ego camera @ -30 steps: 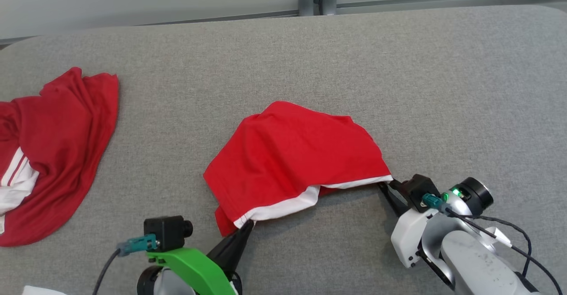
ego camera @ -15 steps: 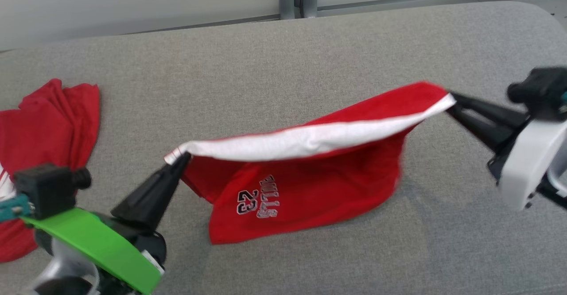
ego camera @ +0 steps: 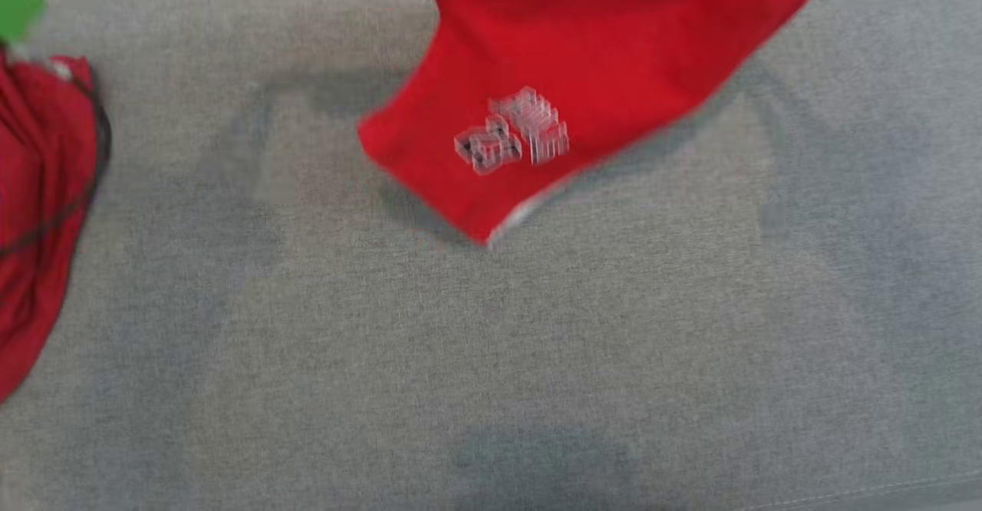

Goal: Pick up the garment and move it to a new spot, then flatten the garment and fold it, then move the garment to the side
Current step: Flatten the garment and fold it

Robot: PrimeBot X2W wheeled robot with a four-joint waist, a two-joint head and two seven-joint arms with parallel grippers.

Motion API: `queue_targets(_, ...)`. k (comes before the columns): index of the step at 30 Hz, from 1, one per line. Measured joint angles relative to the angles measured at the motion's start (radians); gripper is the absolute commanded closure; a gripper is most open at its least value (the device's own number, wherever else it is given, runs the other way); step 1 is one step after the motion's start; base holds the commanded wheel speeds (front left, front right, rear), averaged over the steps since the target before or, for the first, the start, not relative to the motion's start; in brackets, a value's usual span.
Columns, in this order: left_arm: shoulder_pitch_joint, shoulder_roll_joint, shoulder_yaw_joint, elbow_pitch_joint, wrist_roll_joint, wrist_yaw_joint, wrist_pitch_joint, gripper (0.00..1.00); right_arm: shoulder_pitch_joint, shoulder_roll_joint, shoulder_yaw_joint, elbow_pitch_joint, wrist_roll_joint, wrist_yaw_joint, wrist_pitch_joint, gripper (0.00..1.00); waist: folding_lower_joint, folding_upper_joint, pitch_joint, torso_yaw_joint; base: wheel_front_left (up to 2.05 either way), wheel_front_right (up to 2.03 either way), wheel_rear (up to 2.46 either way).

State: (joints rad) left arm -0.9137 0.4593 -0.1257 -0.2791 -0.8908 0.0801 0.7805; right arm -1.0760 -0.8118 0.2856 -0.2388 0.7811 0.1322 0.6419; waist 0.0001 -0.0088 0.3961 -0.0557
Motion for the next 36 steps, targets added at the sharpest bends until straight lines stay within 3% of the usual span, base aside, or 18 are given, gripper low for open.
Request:
queue_targets(5, -0.369, -0.077, -0.079, 0.308, 0.158, -0.039, -0.149, 1.00, -0.329, 0.147, 0.031, 0.270, -0.213, 0.001, -0.146, 1.00, 0.0002, 0.0000, 0.117, 0.017, 0.00, 0.00, 0.00)
queue_targets(9, -0.568, -0.166, -0.097, 0.528, 0.254, -0.073, -0.404, 1.00, -0.510, 0.253, 0.021, 0.484, -0.451, 0.002, -0.347, 1.00, 0.0003, 0.0000, 0.203, 0.037, 0.00, 0.00, 0.00)
queue_targets(12, -0.648, -0.224, -0.114, 0.669, 0.307, -0.102, -0.591, 1.00, -0.603, 0.346, -0.063, 0.626, -0.595, 0.002, -0.524, 1.00, 0.0002, 0.0000, 0.257, 0.058, 0.00, 0.00, 0.00)
queue_targets(16, -0.687, -0.244, -0.130, 0.826, 0.345, -0.151, -0.779, 1.00, -0.629, 0.459, -0.128, 0.763, -0.738, 0.001, -0.698, 1.00, 0.0002, 0.0000, 0.314, 0.086, 0.00, 0.00, 0.00)
queue_targets(21, -0.589, -0.244, -0.178, 0.984, 0.335, -0.201, -0.916, 1.00, -0.484, 0.560, -0.095, 0.894, -0.725, 0.000, -0.830, 1.00, 0.0002, 0.0000, 0.363, 0.097, 0.00, 0.00, 0.00)
queue_targets(26, -0.397, -0.217, -0.292, 0.989, 0.254, -0.209, -0.979, 1.00, -0.268, 0.546, 0.025, 0.896, -0.652, -0.001, -0.884, 1.00, 0.0001, 0.0000, 0.351, 0.087, 0.00, 0.00, 0.00)
queue_targets(31, -0.208, -0.108, -0.374, 0.883, 0.138, -0.212, -1.003, 1.00, -0.065, 0.439, 0.118, 0.769, -0.596, 0.000, -0.899, 1.00, -0.0001, 0.0000, 0.314, 0.069, 0.00, 0.00, 0.00)
queue_targets(36, 0.016, -0.040, -0.401, 0.750, -0.004, -0.212, -0.985, 1.00, 0.153, 0.326, 0.171, 0.613, -0.605, 0.000, -0.901, 1.00, -0.0001, 0.0000, 0.258, 0.058, 0.00, 0.00, 0.00)
